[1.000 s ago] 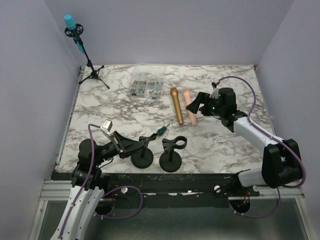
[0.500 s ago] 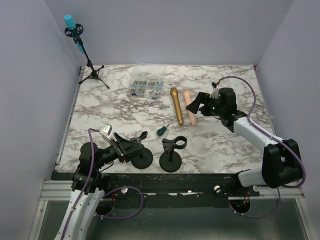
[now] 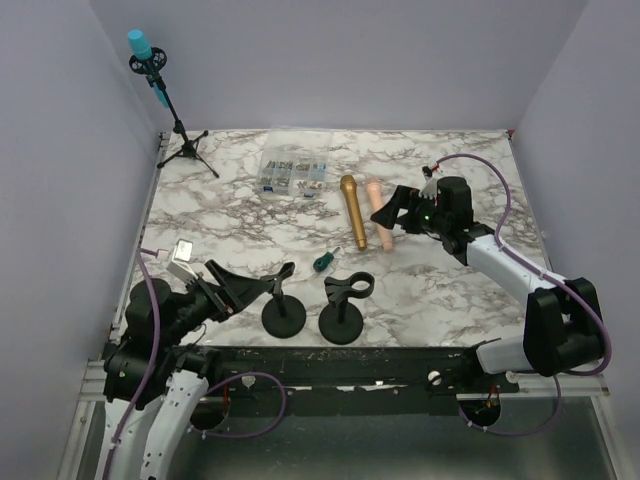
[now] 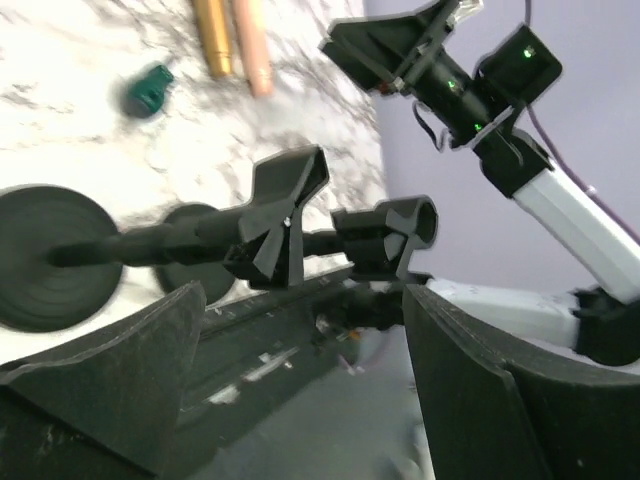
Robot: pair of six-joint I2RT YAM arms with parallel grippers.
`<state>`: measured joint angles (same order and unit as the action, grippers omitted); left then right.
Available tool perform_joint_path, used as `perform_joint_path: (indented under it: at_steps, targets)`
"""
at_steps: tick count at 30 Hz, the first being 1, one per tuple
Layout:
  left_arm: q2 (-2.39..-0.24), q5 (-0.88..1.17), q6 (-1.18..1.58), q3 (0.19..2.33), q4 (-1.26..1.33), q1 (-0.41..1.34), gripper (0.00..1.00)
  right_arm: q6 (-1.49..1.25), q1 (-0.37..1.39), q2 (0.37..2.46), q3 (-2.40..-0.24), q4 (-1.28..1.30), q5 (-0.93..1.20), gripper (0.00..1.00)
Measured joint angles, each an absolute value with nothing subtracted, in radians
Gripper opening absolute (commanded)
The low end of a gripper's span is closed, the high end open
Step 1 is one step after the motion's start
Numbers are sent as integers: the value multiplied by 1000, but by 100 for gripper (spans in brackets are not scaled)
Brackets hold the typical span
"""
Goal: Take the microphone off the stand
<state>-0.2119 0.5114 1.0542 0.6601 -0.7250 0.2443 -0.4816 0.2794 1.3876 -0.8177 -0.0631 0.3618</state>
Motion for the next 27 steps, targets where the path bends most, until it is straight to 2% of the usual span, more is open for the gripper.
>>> perform_joint_path:
  at_steps: [5,9,12,16,20,25,27]
  targets:
    - [-311,290,841,907,-911,244,85,-494,279,1387,-812,-75,384,95]
    - [-359,97,719,1023,-905,244,89,-501,279,1386,-805,-87,397,95]
    - [-395,-18,653,1017,-800,244,95,-505,279,1384,-802,-89,404,95]
    - [-527,-175,579,968,-569,244,98,-506,279,1374,-799,-89,409,95]
    - [-744,-289,487,967,-345,237,98,-509,279,1360,-798,-94,410,95]
    - [-1132,-351,378,1125,-129,165,99,-517,279,1358,-791,-112,417,95]
    - [-1226,-357,360,1165,-62,136,99,-520,279,1358,-789,-113,418,95]
